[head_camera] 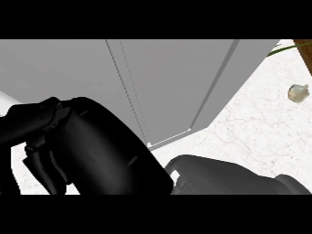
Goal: Pick up the wine, place it into the cabinet and close the cabinet
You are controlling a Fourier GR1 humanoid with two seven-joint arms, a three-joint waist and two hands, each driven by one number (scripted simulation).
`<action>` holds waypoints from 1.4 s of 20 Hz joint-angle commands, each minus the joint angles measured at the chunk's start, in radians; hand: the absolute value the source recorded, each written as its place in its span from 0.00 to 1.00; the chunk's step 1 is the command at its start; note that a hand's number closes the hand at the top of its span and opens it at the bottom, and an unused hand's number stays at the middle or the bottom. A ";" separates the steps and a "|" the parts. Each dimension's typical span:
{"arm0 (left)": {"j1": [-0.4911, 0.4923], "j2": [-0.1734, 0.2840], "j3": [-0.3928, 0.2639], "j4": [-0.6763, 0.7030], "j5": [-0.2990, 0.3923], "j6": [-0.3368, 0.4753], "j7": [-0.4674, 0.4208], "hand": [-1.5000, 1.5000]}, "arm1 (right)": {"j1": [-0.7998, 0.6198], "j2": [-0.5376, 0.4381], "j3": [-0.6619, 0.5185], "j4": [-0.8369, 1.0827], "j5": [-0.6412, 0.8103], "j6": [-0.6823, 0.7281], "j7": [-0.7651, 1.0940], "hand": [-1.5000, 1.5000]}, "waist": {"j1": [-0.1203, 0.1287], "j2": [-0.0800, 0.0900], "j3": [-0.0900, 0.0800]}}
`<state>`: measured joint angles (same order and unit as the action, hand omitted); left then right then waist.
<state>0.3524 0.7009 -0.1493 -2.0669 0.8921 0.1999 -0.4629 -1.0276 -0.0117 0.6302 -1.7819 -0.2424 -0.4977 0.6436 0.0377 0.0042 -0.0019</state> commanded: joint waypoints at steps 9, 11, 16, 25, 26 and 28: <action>-0.071 -0.069 0.021 0.077 -0.035 -0.002 0.036 0.00 | -0.255 0.011 -0.182 0.469 0.012 0.102 -0.165 1.00 | -0.019 0.000 0.001; -0.004 -0.092 -0.014 -0.004 -0.081 0.010 0.017 0.00 | -0.169 0.012 -0.205 0.540 0.004 0.183 -0.275 1.00 | -0.013 0.000 0.001; -0.058 -0.069 0.067 0.080 -0.038 -0.050 0.062 0.00 | -0.206 -0.024 -0.291 0.632 0.001 0.277 -0.300 1.00 | -0.027 0.000 0.001; -0.058 -0.075 0.067 0.011 -0.052 -0.024 0.095 0.00 | -0.170 -0.082 -0.310 0.798 0.046 0.344 -0.473 1.00 | -0.007 0.006 0.001; -0.056 -0.082 0.046 0.032 -0.088 -0.019 0.077 0.00 | -0.149 -0.099 -0.311 0.794 0.046 0.353 -0.484 1.00 | -0.013 0.008 0.001; -0.078 -0.079 0.061 0.024 -0.070 -0.015 0.094 0.00 | -0.166 -0.081 -0.301 0.813 0.085 0.311 -0.505 1.00 | -0.013 0.007 0.001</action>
<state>0.2879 0.6258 -0.0888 -2.0405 0.8333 0.1781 -0.3728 -1.2132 -0.0227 0.3811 -1.1202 -0.2044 -0.1570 0.1748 0.0370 -0.0380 -0.0104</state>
